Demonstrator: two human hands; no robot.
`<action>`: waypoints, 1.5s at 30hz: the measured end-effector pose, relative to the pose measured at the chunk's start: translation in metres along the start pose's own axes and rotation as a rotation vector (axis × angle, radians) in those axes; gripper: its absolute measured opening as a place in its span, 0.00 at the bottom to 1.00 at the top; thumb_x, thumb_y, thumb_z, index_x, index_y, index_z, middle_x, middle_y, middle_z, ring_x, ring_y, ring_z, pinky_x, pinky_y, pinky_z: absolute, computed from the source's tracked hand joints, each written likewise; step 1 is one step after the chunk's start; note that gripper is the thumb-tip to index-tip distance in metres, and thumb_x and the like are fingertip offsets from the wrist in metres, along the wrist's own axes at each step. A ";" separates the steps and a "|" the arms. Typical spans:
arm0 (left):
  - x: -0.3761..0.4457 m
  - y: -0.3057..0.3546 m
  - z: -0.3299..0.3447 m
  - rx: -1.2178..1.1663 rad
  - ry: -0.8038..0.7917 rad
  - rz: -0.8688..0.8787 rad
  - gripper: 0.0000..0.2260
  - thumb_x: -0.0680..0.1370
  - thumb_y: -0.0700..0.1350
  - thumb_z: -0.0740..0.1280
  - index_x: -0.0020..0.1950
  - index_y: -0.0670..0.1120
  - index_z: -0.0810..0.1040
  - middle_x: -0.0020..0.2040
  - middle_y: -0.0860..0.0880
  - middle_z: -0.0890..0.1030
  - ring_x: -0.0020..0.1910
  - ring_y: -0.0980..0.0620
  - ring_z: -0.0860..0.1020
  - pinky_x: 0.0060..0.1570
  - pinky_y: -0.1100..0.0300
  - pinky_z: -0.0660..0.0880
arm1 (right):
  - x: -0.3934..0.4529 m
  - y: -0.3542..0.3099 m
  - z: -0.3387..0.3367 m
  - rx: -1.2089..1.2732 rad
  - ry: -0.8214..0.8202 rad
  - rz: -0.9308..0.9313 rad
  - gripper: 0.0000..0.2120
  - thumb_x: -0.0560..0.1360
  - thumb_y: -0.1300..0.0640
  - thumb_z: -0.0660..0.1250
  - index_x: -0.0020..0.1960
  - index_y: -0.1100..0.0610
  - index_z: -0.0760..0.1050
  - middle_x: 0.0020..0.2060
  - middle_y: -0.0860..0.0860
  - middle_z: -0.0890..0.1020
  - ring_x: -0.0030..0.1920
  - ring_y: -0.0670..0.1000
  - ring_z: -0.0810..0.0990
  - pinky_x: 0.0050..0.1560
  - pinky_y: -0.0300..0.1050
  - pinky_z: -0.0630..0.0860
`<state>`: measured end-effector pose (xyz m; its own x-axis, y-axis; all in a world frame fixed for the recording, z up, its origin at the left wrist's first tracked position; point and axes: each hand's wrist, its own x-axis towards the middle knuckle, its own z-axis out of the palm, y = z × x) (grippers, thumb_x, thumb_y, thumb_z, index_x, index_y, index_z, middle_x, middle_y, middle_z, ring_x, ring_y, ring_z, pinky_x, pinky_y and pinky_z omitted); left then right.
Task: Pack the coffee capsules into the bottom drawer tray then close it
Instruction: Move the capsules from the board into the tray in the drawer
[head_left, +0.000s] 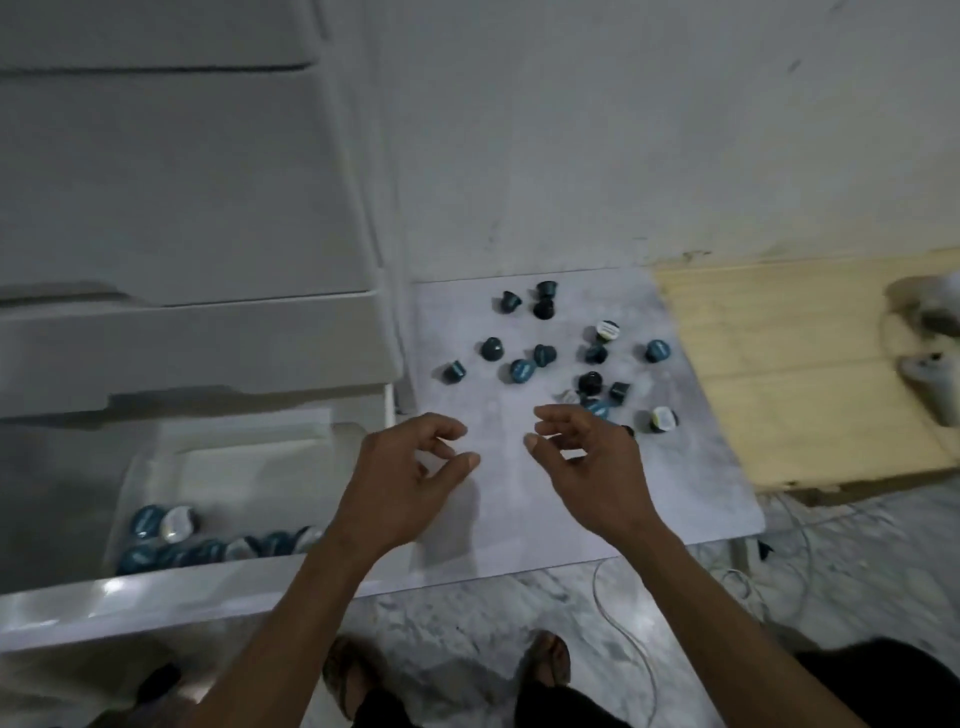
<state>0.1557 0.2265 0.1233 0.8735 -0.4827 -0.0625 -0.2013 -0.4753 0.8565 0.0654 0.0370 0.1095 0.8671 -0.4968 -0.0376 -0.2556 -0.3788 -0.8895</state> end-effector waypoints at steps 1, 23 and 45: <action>0.003 0.007 0.019 -0.001 -0.016 0.007 0.08 0.71 0.46 0.76 0.49 0.51 0.82 0.42 0.62 0.82 0.43 0.64 0.80 0.38 0.65 0.77 | 0.003 0.013 -0.017 -0.033 0.010 0.019 0.12 0.73 0.53 0.73 0.56 0.51 0.79 0.44 0.43 0.83 0.42 0.38 0.81 0.39 0.29 0.76; 0.102 0.015 0.252 0.435 -0.381 0.001 0.20 0.78 0.45 0.65 0.70 0.50 0.68 0.66 0.48 0.71 0.61 0.46 0.75 0.56 0.48 0.76 | 0.080 0.187 -0.108 -0.435 0.070 0.174 0.15 0.73 0.54 0.71 0.59 0.50 0.78 0.57 0.49 0.80 0.56 0.55 0.76 0.51 0.47 0.76; 0.079 0.001 0.293 0.411 -0.105 0.001 0.16 0.79 0.40 0.65 0.68 0.45 0.71 0.66 0.44 0.67 0.57 0.44 0.76 0.55 0.52 0.76 | 0.092 0.236 -0.111 -0.318 0.022 -0.089 0.10 0.75 0.53 0.70 0.55 0.52 0.80 0.52 0.50 0.83 0.53 0.53 0.78 0.47 0.51 0.79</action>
<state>0.0945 -0.0277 -0.0314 0.8276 -0.5456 -0.1318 -0.3806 -0.7180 0.5827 0.0370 -0.1846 -0.0535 0.8833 -0.4665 0.0472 -0.3028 -0.6444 -0.7022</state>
